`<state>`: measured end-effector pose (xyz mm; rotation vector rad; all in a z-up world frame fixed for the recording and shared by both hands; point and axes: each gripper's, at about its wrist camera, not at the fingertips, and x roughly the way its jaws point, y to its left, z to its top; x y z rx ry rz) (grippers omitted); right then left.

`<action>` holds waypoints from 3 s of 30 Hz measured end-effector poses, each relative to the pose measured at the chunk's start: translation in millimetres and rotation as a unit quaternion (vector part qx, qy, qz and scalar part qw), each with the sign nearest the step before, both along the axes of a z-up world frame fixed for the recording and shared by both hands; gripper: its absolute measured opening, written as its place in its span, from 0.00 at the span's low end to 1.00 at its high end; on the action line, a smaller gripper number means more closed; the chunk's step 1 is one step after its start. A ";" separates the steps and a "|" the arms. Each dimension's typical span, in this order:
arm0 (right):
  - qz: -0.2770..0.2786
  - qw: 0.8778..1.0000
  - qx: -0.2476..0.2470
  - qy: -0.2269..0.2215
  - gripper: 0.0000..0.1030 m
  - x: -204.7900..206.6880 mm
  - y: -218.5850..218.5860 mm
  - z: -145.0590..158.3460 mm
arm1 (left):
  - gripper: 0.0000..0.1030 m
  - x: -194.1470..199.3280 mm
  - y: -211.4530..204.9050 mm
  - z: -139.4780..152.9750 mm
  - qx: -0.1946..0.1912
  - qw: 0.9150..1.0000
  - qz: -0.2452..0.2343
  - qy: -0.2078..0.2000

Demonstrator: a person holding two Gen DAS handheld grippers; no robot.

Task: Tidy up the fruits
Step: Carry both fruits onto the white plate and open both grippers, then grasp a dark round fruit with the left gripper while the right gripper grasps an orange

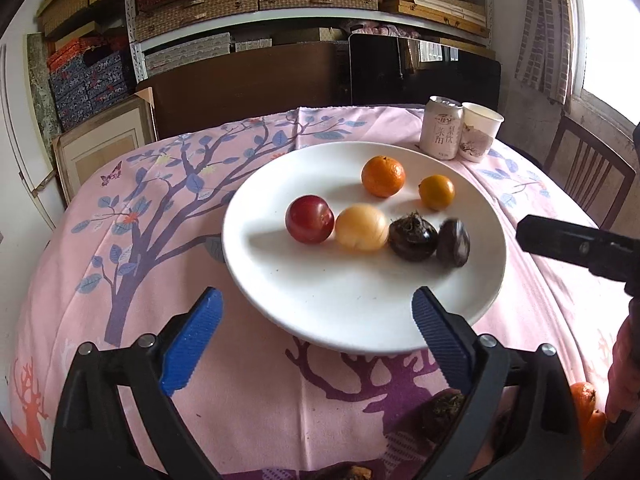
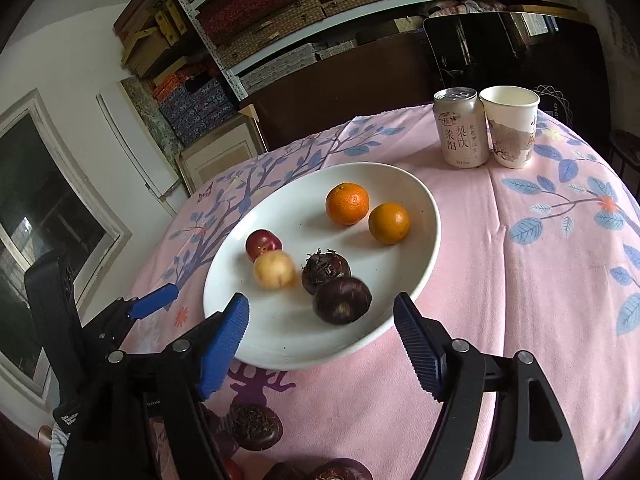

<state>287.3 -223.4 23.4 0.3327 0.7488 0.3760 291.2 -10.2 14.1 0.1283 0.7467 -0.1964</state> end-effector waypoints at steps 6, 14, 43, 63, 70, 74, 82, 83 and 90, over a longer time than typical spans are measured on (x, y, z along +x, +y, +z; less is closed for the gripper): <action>-0.019 1.000 0.012 0.014 0.92 -12.6 -8.4 -11.0 | 0.95 -17.7 7.7 -6.9 -0.015 1.000 -0.001 0.007; -0.022 0.999 0.035 0.023 0.96 -13.4 -12.5 -14.4 | 0.95 -41.8 6.9 -19.1 0.010 1.000 -0.003 0.017; -0.015 0.999 0.034 0.035 0.96 -143.7 -48.1 -42.1 | 0.95 -118.7 95.5 -32.6 -0.164 0.977 0.114 0.075; 0.040 0.988 -0.139 0.049 0.70 -175.7 -9.5 -50.7 | 0.95 -118.1 71.7 -44.6 -0.095 0.986 0.094 0.103; 0.033 0.992 -0.105 0.065 0.45 -163.7 -20.2 -54.2 | 0.95 -116.0 53.9 -47.2 -0.045 0.991 0.074 0.104; 0.032 0.992 -0.102 0.066 0.45 -163.8 -19.7 -54.2 | 0.95 -112.4 34.5 -45.6 0.016 0.995 0.055 0.085; 0.032 0.992 -0.102 0.066 0.45 -163.8 -19.7 -54.1 | 0.95 -90.0 38.0 -46.2 -0.001 0.995 0.045 0.087; 0.031 0.992 -0.104 0.065 0.43 -163.9 -19.5 -54.1 | 0.95 -87.7 38.8 -47.9 -0.010 0.995 0.042 0.093; 0.035 0.992 -0.098 0.065 0.35 -164.6 -20.6 -54.3 | 0.57 -95.0 25.5 -45.3 -0.028 0.996 -0.005 0.085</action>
